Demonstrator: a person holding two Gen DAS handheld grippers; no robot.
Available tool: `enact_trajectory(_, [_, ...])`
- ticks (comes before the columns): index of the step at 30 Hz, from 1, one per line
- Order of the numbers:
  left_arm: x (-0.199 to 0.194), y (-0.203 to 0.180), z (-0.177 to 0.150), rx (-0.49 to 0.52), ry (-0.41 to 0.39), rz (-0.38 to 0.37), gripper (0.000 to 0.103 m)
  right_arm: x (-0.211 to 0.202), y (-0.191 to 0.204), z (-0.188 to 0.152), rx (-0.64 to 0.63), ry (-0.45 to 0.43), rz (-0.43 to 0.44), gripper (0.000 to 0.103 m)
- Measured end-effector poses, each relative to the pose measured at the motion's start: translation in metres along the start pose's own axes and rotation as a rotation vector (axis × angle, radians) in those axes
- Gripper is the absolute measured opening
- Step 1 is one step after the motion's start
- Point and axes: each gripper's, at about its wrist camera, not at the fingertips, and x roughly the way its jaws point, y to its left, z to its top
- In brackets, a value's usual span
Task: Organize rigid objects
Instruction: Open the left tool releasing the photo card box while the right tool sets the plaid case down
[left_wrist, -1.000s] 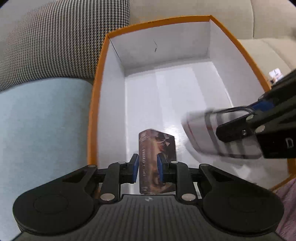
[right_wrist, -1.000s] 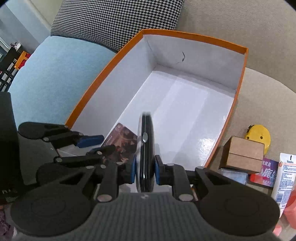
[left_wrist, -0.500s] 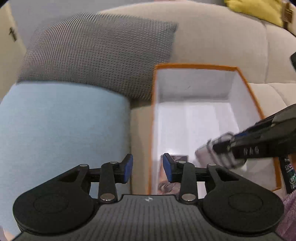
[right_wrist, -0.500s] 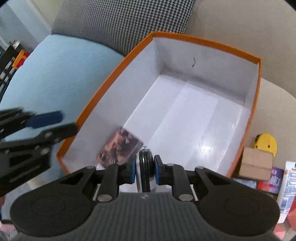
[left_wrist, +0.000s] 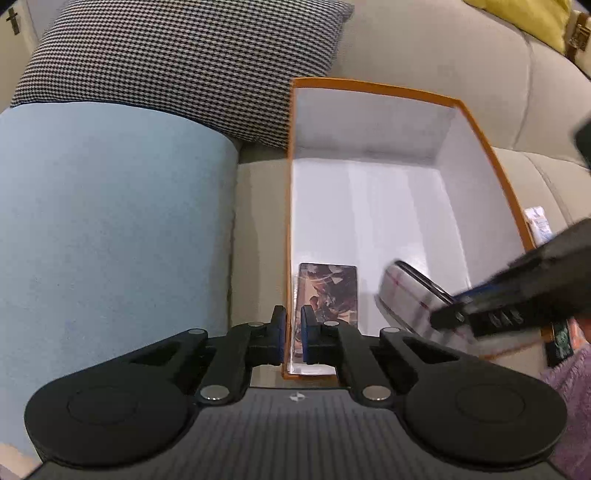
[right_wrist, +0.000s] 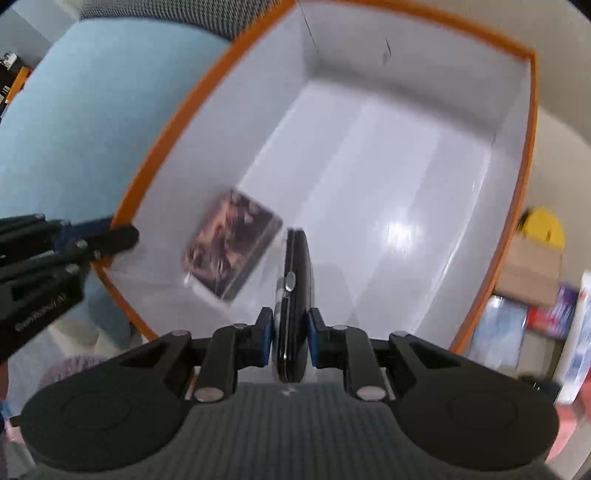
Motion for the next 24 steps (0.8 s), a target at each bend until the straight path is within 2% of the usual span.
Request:
enact_trajectory(6, [-0.004,-0.008,-0.012,0.002,-0.004,-0.015,0.003,0.016,-0.016,0.007,0.136,0.0,0.07,0.019])
enact_trajectory(10, [0.001,-0.009,-0.009,-0.005,-0.001,-0.019,0.003,0.035,-0.018,0.014,0.189,0.062,0.139,0.018])
enact_trajectory(15, [-0.004,-0.01,-0.013,-0.002,-0.001,-0.019,0.003,0.043,-0.02,0.015,0.219,0.058,0.206,0.018])
enact_trajectory(20, [-0.005,-0.006,-0.015,-0.01,-0.007,-0.032,0.004,0.044,-0.016,0.018,0.171,0.07,0.183,0.019])
enact_trajectory(24, [-0.004,-0.004,-0.011,-0.014,0.003,-0.038,0.005,0.033,-0.004,0.016,0.069,0.059,0.067,0.027])
